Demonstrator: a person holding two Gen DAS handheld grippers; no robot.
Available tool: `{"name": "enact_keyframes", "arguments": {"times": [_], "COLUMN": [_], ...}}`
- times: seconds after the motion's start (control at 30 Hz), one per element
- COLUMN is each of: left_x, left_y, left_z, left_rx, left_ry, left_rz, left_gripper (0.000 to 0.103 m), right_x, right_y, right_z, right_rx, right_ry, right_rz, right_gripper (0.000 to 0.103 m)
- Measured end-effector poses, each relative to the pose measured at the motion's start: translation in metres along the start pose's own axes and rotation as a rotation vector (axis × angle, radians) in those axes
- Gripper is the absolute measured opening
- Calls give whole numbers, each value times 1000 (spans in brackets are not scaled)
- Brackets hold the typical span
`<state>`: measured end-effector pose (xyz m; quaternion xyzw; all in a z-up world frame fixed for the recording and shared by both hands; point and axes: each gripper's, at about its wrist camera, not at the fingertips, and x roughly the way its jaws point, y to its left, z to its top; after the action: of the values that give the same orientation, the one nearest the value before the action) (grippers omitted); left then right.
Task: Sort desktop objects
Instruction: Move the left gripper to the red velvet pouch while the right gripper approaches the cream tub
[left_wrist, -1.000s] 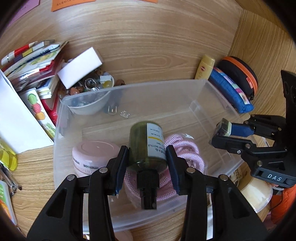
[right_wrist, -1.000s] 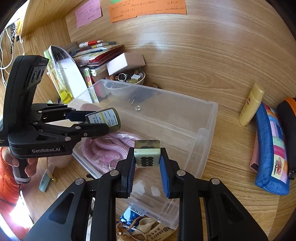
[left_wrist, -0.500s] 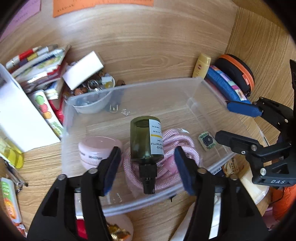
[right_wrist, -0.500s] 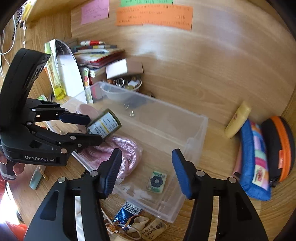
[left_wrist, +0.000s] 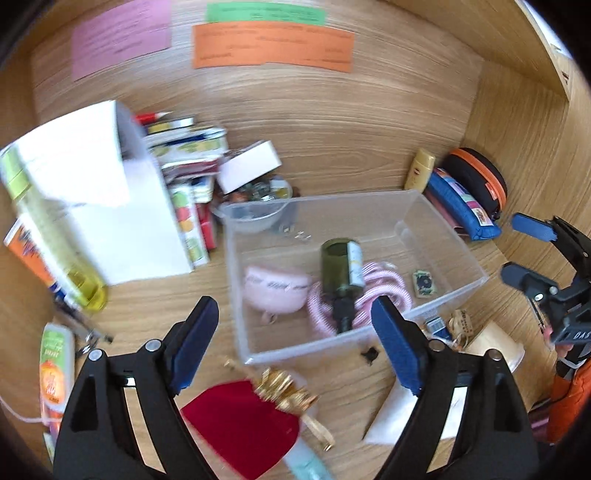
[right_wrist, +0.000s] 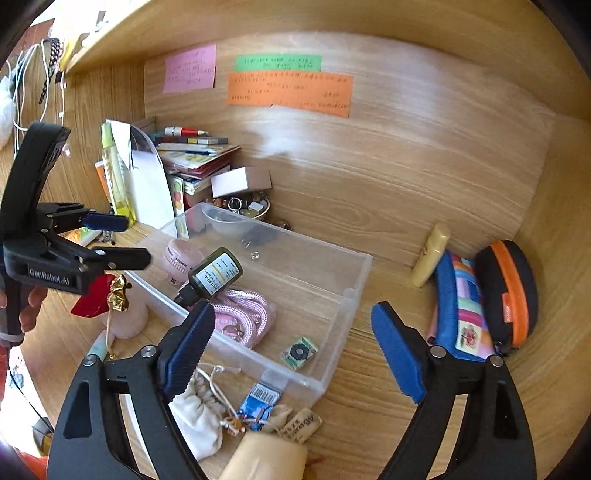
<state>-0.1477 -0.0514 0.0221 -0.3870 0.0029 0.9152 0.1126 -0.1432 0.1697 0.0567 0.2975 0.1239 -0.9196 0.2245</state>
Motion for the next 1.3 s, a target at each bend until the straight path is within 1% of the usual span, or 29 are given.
{"name": "enact_keyframes", "arguments": {"times": [0.13, 0.27, 0.4, 0.5, 0.57, 0.67, 0.9, 0.97, 1.17, 1.3], "left_x": [-7, -12, -8, -4, -1, 7, 24, 27, 34, 33], "left_y": [13, 24, 29, 26, 23, 21, 26, 27, 29, 33], "left_z": [-14, -32, -49, -59, -63, -69, -78, -79, -83, -84], "left_rx": [-23, -34, -58, -65, -67, -77, -137, -145, -164, -190], "left_ry": [14, 37, 70, 84, 92, 106, 141, 144, 140, 119], "left_rz": [21, 35, 23, 7, -4, -16, -46, -41, -42, -56], "left_gripper": [88, 88, 89, 90, 90, 90, 90, 90, 90, 88], "right_x": [-11, -19, -23, -24, -23, -21, -13, -9, 4, 13], "right_y": [-1, -1, -3, -4, -1, 3, 12, 13, 17, 16], "right_z": [-8, -22, -39, -53, -63, -75, -99, -105, -119, -126], "right_rx": [21, 34, 56, 81, 87, 94, 123, 128, 141, 160], "right_ry": [-6, 7, 34, 56, 63, 84, 131, 149, 192, 216], "right_rz": [-10, -27, -39, -34, -51, -49, -23, -15, 10, 31], "right_gripper": [87, 88, 88, 88, 88, 88, 88, 88, 87, 85]}}
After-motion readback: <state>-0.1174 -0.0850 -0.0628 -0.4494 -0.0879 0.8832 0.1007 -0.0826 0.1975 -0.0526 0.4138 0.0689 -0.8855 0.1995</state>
